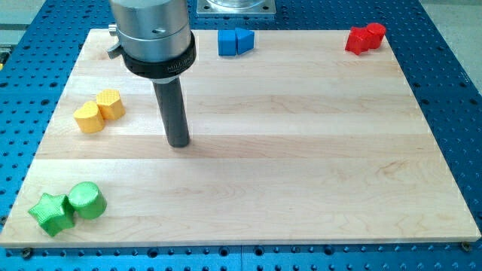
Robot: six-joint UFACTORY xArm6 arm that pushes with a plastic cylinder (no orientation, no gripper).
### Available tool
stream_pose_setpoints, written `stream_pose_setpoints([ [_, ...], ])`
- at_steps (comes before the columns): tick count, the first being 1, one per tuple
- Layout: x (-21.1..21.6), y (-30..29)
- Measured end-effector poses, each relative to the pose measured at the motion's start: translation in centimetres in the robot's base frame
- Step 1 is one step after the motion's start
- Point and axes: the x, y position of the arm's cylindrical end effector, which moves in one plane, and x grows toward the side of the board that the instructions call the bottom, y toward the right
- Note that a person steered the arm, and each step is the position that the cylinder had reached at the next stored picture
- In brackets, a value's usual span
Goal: Move the red blocks diagonally to the green blocks
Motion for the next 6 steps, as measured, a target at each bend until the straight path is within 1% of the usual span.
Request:
stream_pose_setpoints([
  [1,-0.1,8.2],
  [2,-1.9,20.2],
  [3,-4.6,31.4],
  [4,-8.8,41.3],
  [5,-9.8,43.2],
  [6,-11.6,43.3],
])
